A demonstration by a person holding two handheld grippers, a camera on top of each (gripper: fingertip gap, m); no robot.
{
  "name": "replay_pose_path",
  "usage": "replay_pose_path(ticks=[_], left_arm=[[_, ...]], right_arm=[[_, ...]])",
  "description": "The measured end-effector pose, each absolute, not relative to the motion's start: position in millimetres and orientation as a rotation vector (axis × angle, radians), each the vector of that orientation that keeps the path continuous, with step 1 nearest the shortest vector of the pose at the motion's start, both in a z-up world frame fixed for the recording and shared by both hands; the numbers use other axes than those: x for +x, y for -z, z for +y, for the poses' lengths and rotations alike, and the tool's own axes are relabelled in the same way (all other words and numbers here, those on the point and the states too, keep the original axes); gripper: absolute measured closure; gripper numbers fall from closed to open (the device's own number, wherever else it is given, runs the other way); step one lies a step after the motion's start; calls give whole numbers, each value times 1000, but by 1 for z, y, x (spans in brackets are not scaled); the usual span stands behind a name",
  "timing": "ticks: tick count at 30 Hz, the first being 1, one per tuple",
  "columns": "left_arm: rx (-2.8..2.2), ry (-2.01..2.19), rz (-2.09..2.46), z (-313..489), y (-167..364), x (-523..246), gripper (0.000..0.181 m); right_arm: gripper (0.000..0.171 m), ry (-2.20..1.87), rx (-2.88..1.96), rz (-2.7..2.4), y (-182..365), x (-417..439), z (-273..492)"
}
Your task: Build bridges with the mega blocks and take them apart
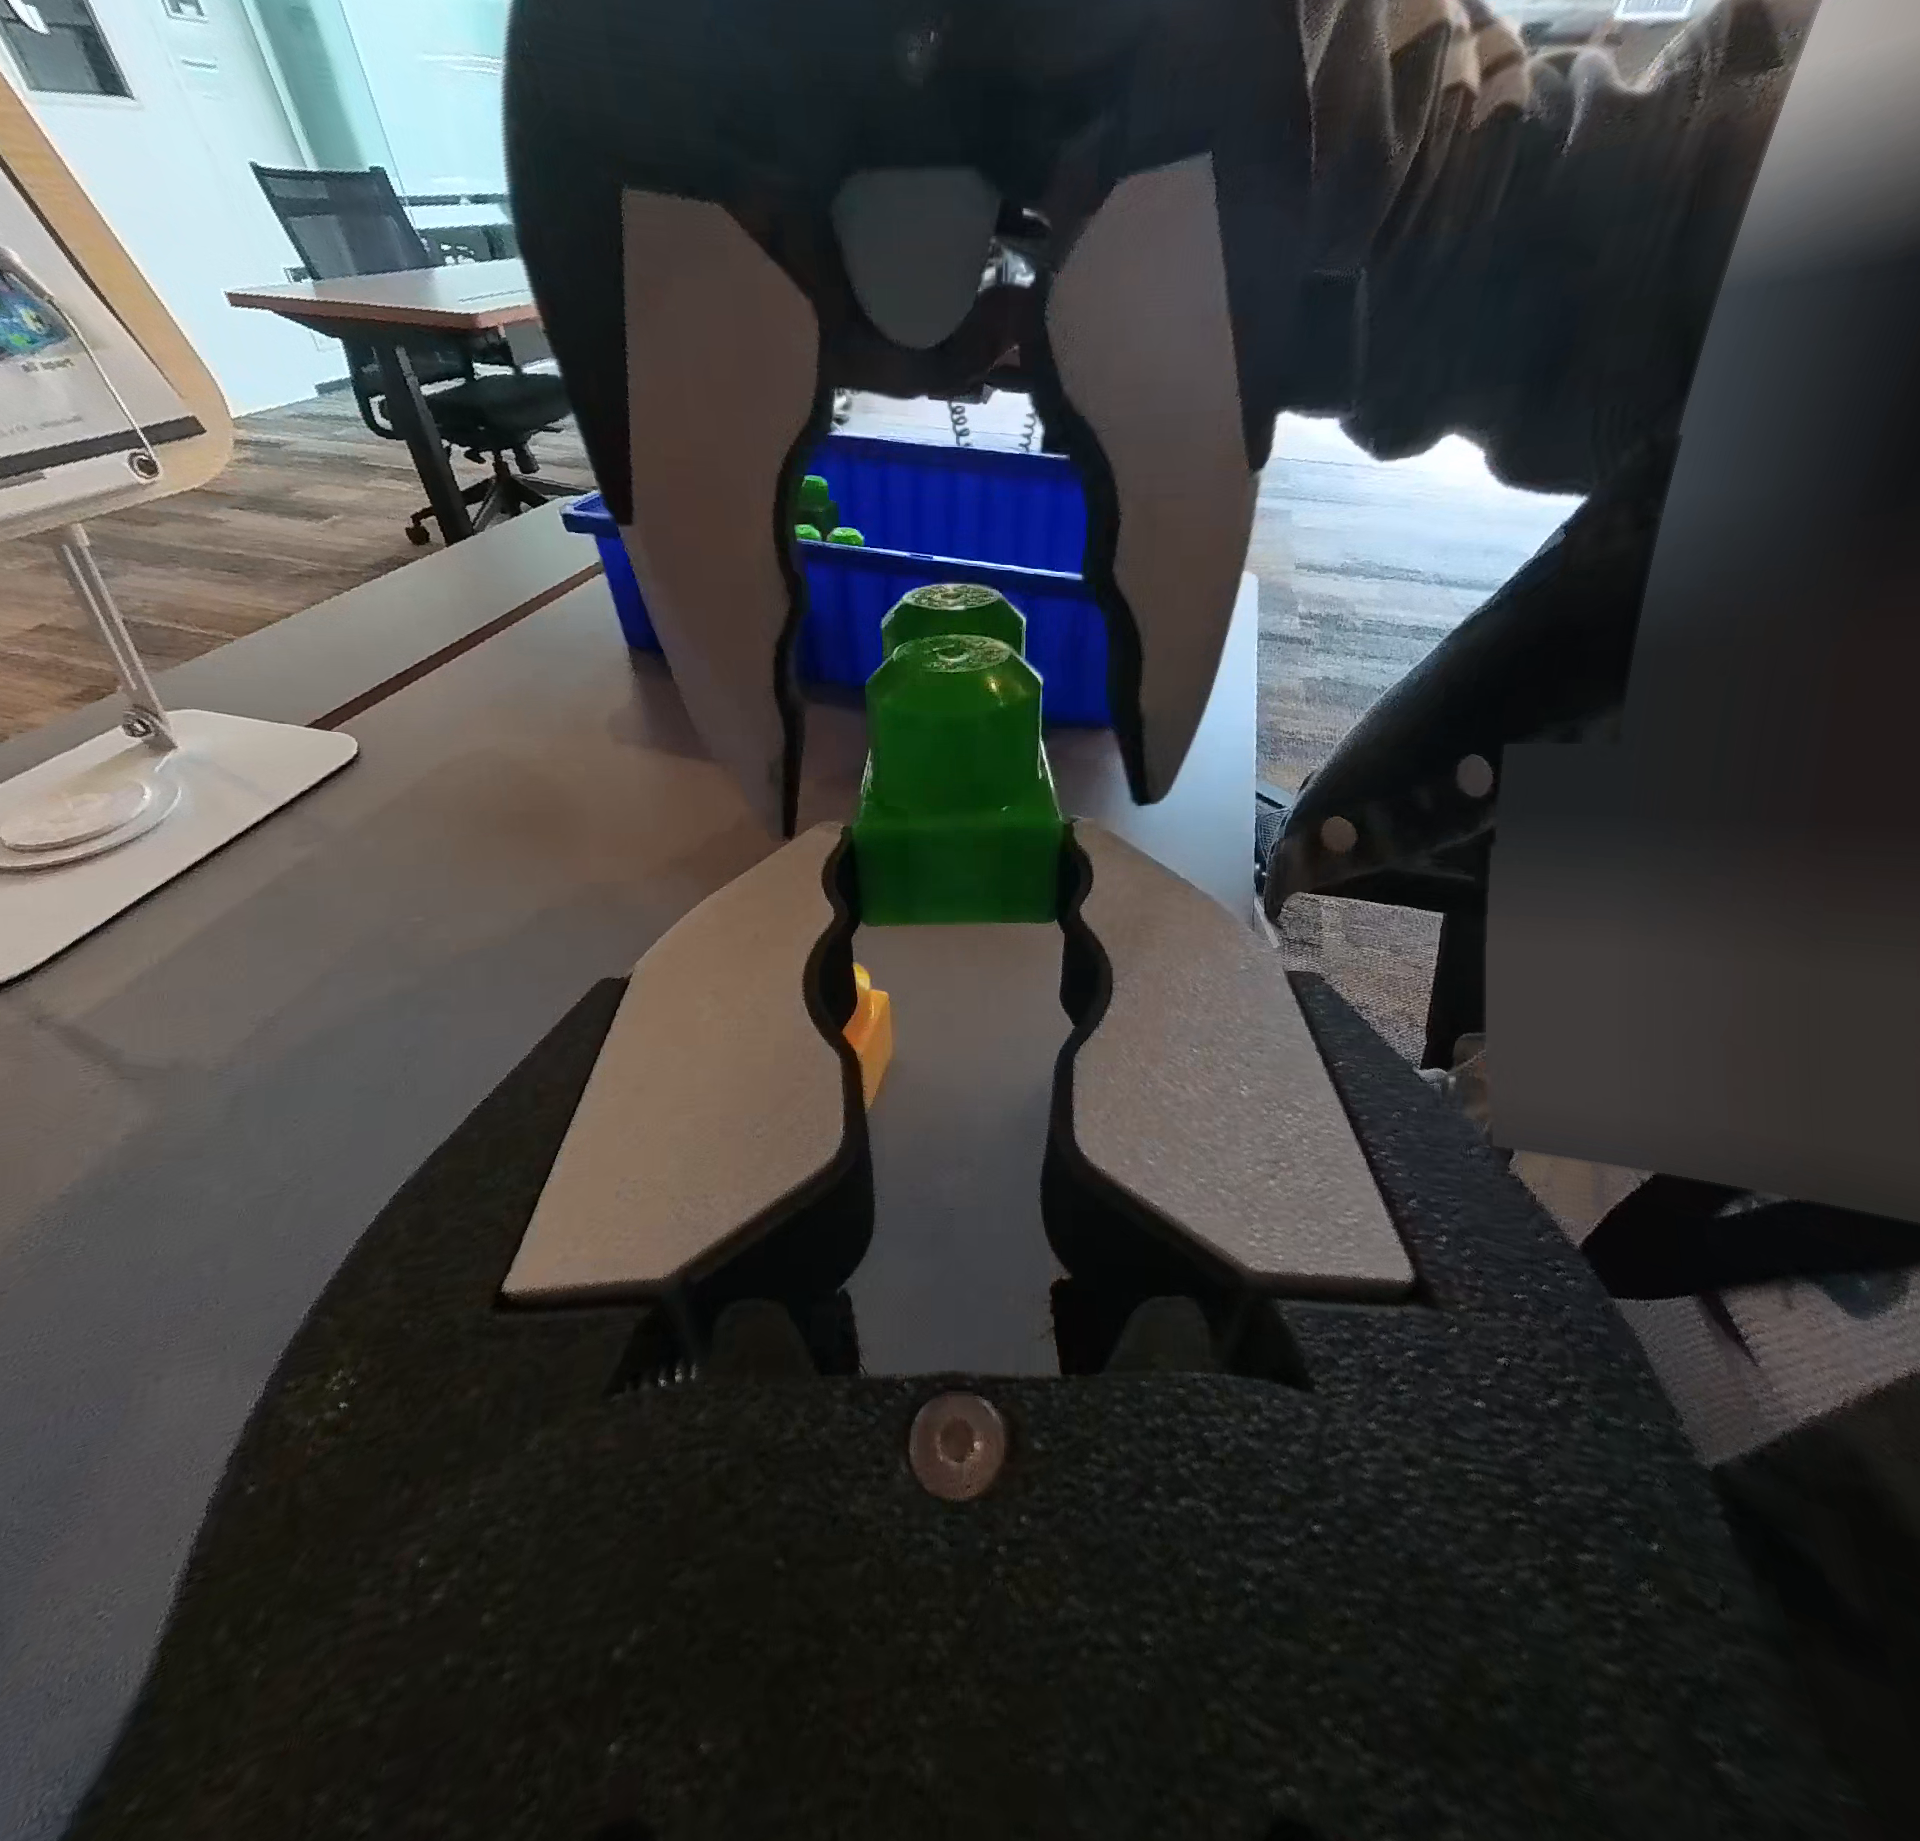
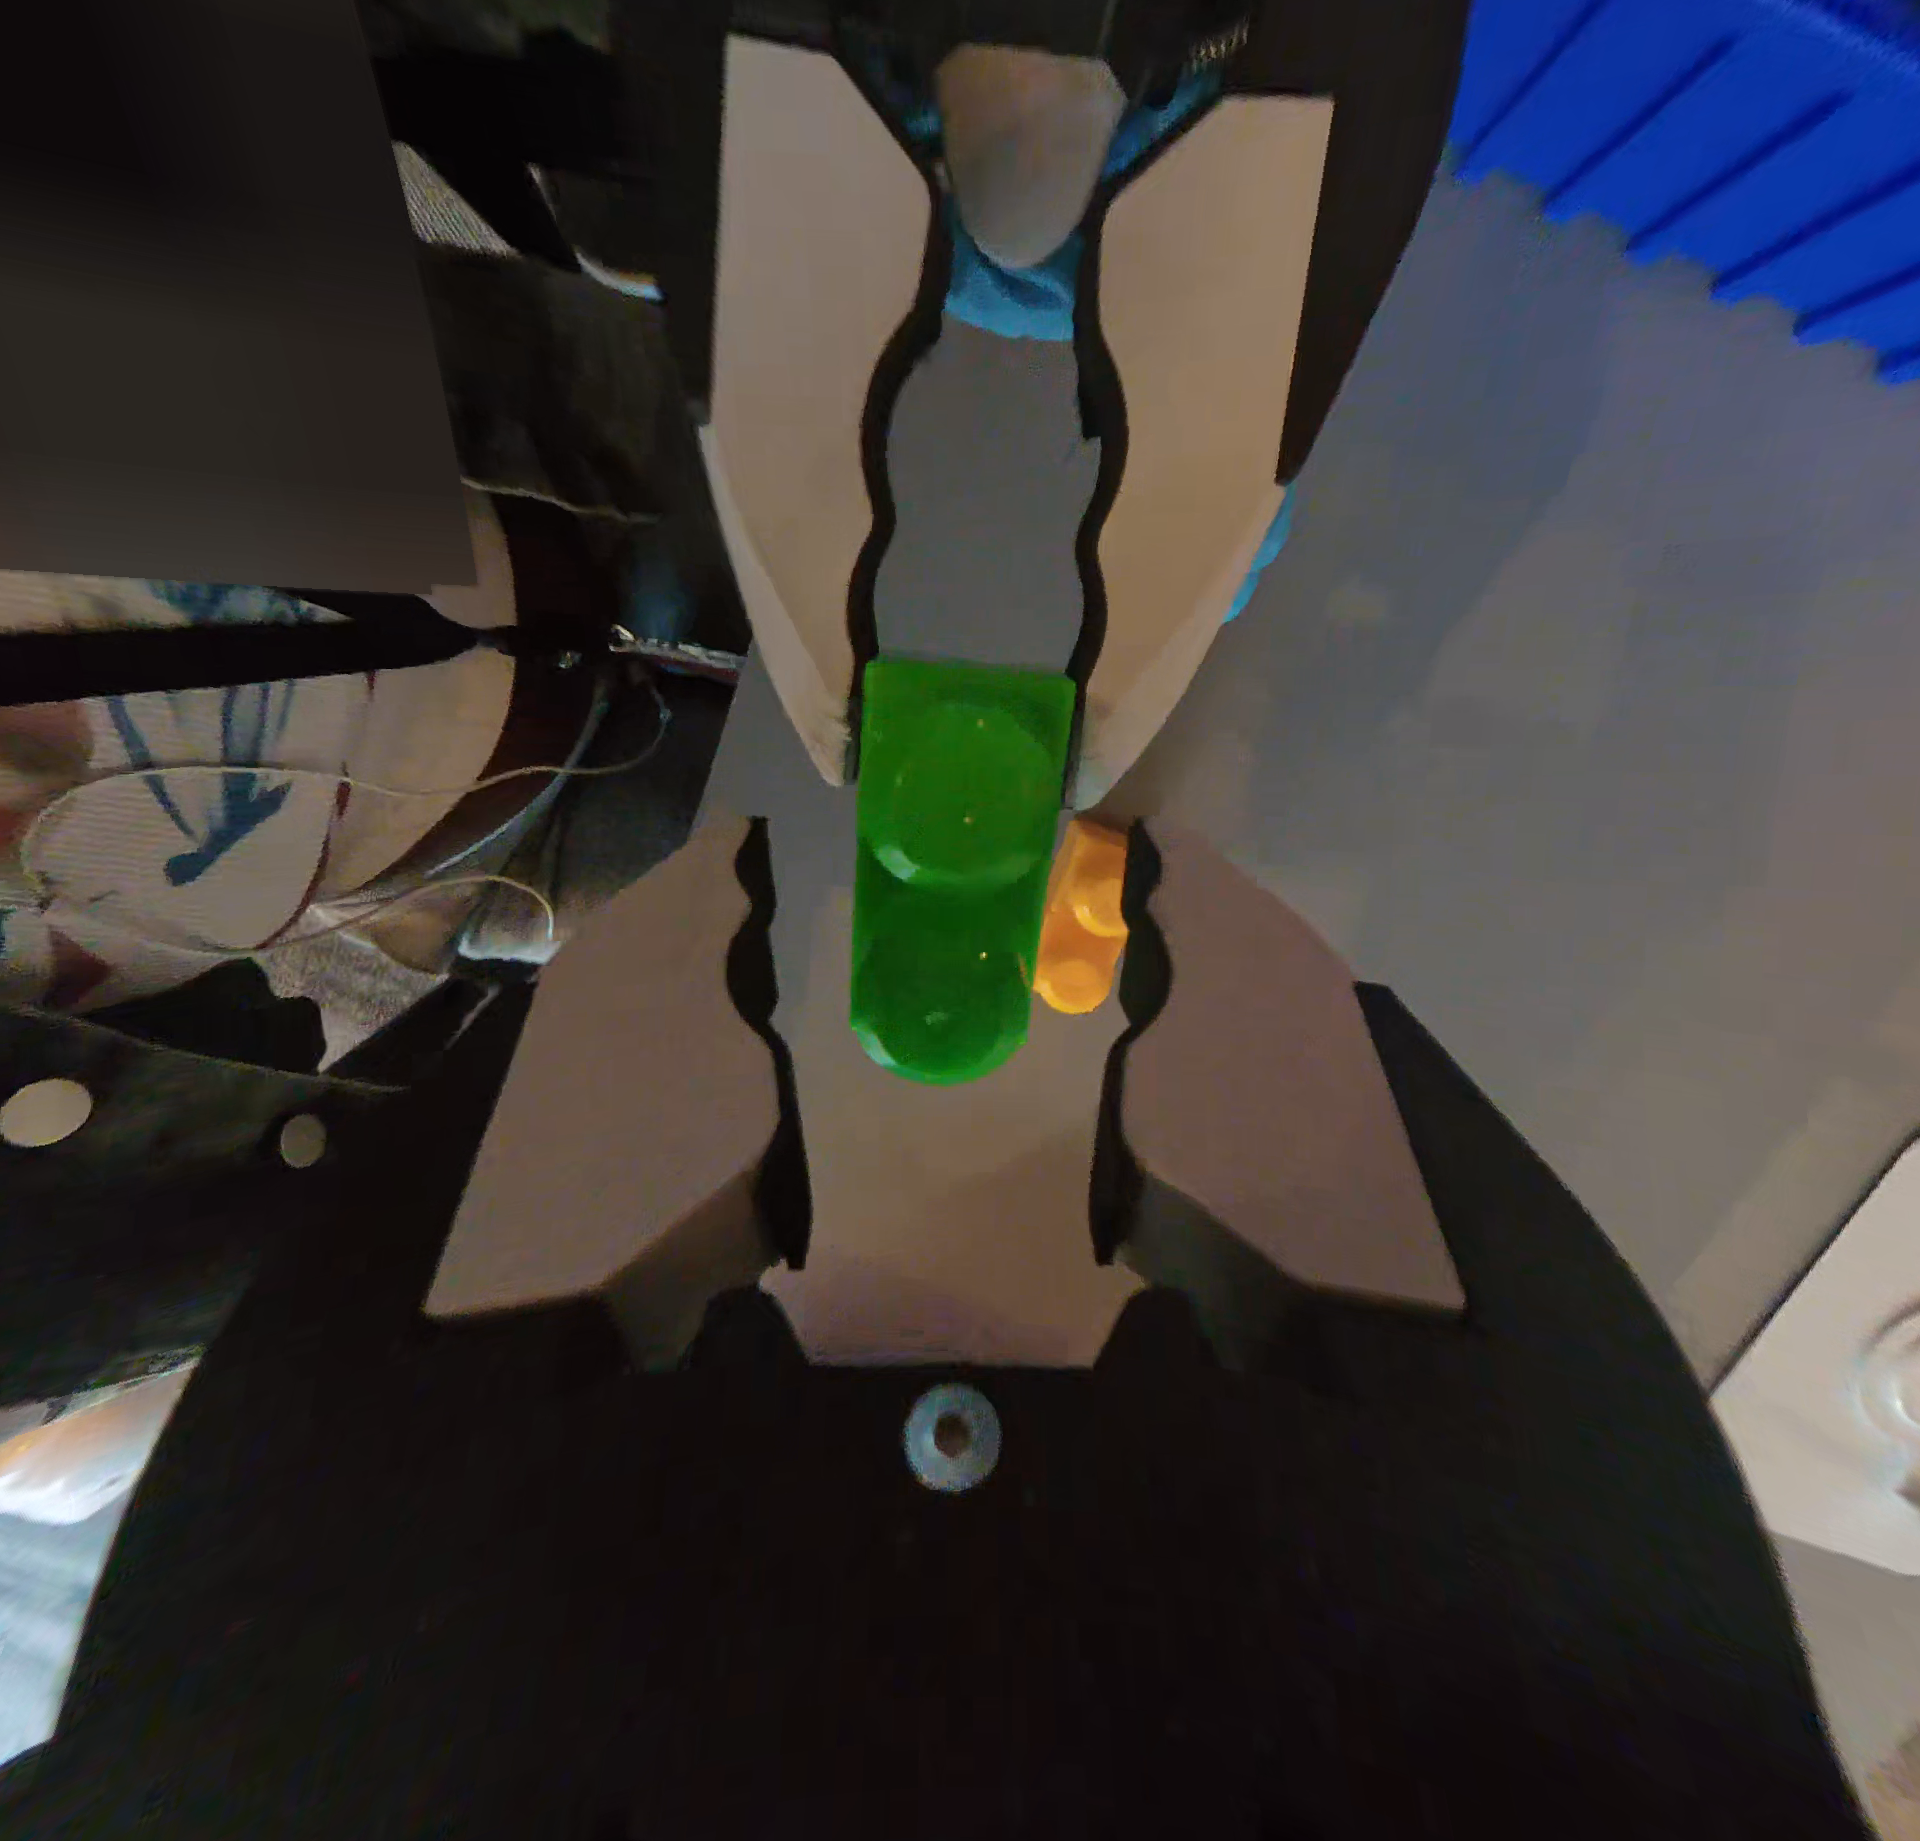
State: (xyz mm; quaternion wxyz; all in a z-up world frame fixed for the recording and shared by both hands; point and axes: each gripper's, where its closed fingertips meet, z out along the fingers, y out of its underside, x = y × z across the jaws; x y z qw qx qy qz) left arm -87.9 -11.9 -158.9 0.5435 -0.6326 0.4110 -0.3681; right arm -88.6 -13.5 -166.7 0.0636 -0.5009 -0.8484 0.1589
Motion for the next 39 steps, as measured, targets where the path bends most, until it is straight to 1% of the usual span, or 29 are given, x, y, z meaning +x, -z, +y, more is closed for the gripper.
replay_pose_path(ticks=[6,10,14,15,16,17,24,30,39], left_arm=[[-1482,882,955,-13,155,-93,146],[-1481,881,948,-12,154,-95,146],[-1502,837,936,-8,156,-99,145],[-1518,792,923,-4,158,-104,141],[-1533,738,901,1,158,-111,128],[-1549,686,882,5,159,-118,123],[-1551,553,774,9,143,-165,129],[-1548,501,754,6,138,-182,133],[-1570,480,754,8,143,-189,134]], right_arm=[[120,-396,-1593,-2540,170,-93,-10],[136,-386,-1603,-2535,169,-94,-11],[136,-348,-1608,-2494,171,-96,-6],[136,-325,-1615,-2474,171,-95,-2],[136,-307,-1627,-2451,173,-93,3],[136,-292,-1643,-2423,175,-91,9],[135,-241,-1800,-2283,226,-66,45],[136,-210,-1848,-2267,269,-57,55],[136,-191,-1872,-2276,291,-57,60]])
